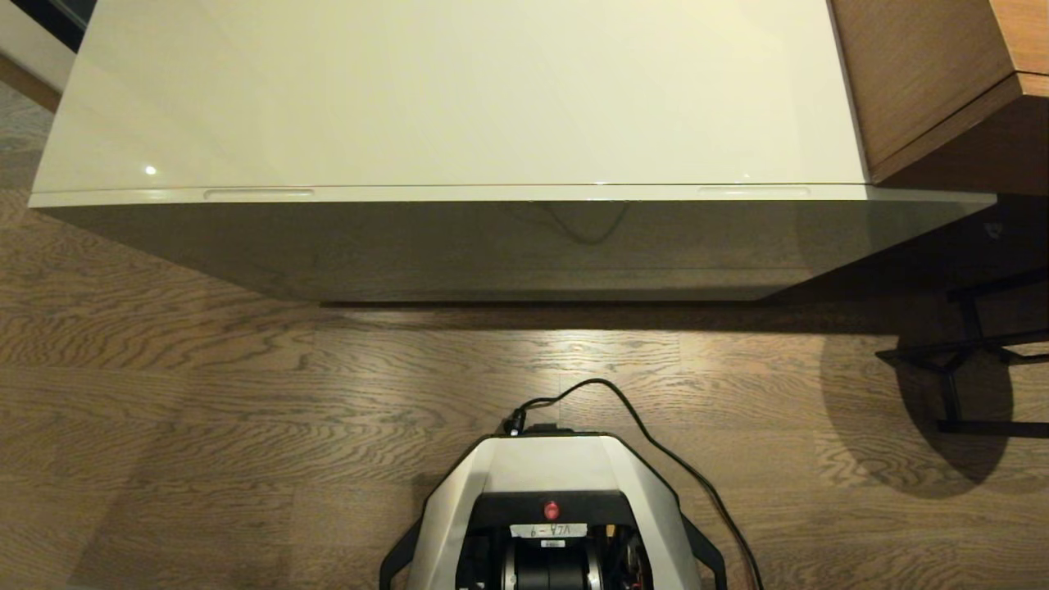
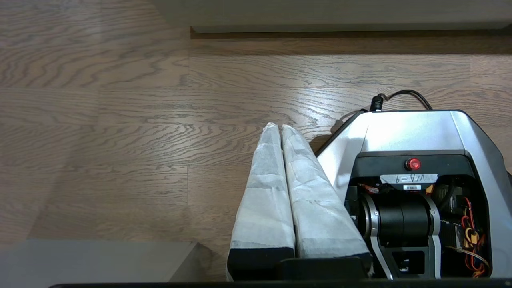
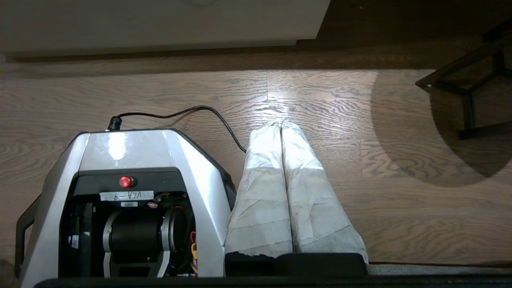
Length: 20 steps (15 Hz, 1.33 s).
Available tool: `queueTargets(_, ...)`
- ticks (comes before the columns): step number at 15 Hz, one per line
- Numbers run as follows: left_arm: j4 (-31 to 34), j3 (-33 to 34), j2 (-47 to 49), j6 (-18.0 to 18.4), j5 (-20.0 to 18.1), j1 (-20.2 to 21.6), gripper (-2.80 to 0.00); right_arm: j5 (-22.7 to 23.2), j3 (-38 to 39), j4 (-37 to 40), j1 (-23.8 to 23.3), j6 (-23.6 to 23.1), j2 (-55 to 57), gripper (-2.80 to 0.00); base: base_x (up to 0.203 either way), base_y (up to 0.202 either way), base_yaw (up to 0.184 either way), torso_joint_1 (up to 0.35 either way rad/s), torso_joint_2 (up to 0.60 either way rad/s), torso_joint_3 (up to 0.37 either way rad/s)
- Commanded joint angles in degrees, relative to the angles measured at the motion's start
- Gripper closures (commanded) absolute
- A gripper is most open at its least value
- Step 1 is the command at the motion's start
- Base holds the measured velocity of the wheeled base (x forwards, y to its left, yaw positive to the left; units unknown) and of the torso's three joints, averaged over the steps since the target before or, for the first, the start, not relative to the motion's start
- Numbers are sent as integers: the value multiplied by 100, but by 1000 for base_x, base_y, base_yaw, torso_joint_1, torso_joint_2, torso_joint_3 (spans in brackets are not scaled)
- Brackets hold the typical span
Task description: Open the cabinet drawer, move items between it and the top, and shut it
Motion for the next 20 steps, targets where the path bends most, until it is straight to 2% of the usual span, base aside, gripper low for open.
queueTargets(1, -1, 0, 0, 6, 4, -3, 0, 2, 9, -1, -2, 1, 4, 0, 0, 0, 0, 0, 0, 0)
queueTargets(20, -1, 0, 9, 1, 4, -3, 0, 2, 9, -1, -2, 4, 4, 0, 0, 0, 0, 0, 0, 0)
